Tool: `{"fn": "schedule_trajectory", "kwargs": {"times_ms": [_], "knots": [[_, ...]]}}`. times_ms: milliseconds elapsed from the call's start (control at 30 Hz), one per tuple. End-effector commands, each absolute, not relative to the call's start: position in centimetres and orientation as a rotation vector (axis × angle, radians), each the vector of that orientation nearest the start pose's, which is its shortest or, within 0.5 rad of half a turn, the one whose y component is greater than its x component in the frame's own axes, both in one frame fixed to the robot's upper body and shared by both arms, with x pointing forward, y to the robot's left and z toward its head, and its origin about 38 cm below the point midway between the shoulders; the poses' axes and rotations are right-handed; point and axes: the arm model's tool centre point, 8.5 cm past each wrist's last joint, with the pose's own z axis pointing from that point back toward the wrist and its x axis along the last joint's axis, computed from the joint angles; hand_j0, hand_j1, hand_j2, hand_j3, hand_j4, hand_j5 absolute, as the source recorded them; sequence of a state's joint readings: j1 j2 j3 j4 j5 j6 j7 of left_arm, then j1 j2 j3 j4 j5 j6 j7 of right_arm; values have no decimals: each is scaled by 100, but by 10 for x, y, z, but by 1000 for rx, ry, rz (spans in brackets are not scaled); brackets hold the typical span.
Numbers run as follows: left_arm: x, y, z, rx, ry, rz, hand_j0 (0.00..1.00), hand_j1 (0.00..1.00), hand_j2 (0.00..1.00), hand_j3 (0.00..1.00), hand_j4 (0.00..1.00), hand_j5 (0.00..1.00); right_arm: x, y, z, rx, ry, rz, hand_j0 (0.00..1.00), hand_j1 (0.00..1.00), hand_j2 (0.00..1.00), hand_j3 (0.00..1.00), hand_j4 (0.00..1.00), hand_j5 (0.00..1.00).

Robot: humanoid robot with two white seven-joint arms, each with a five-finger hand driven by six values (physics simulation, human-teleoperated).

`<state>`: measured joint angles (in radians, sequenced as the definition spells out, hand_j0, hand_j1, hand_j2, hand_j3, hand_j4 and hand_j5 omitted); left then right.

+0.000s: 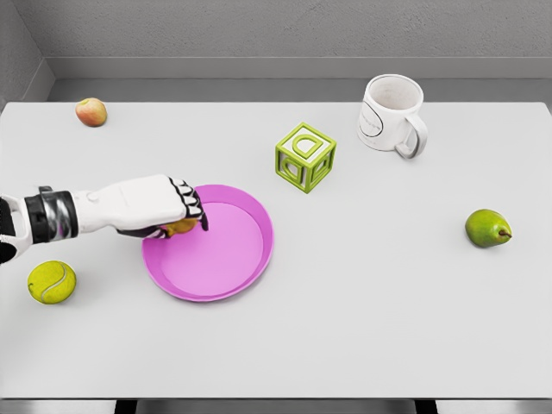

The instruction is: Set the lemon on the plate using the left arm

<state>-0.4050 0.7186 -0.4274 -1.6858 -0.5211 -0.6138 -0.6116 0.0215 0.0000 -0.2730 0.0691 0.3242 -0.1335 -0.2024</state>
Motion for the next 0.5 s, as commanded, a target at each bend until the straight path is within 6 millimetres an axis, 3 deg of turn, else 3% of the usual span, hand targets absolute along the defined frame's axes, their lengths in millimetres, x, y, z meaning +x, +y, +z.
{"fn": "schedule_trajectory", "kwargs": {"times_ms": [0, 33, 67, 100, 233, 333, 400, 467], "knots": [[382, 244, 192, -442, 2015, 2937, 63, 63, 63, 63, 63, 63, -22, -281, -257, -265, -49, 46, 100, 100, 100, 100, 100, 100], [382, 243, 193, -440, 2020, 2931, 68, 68, 68, 68, 68, 68, -22, -281, -257, -265, -49, 46, 100, 100, 100, 100, 100, 100], [382, 242, 193, -441, 2022, 2928, 93, 93, 93, 93, 93, 93, -22, -281, -257, -265, -49, 46, 100, 100, 100, 100, 100, 100], [383, 242, 194, -443, 2025, 2927, 100, 100, 100, 100, 100, 100, -22, -281, -257, -265, -49, 46, 100, 100, 100, 100, 100, 100], [390, 256, 211, -498, 2097, 2892, 100, 100, 100, 100, 100, 100, -22, -281, -257, -264, -49, 46, 100, 100, 100, 100, 100, 100], [405, 304, 241, -702, 2288, 2823, 100, 100, 100, 100, 100, 100, -22, -281, -257, -265, -49, 46, 100, 100, 100, 100, 100, 100], [416, 335, 242, -803, 2385, 2835, 100, 100, 100, 100, 100, 100, -22, -281, -257, -265, -49, 46, 100, 100, 100, 100, 100, 100], [420, 352, 238, -844, 2422, 2858, 100, 100, 100, 100, 100, 100, -22, -281, -257, -265, -49, 46, 100, 100, 100, 100, 100, 100]]}}
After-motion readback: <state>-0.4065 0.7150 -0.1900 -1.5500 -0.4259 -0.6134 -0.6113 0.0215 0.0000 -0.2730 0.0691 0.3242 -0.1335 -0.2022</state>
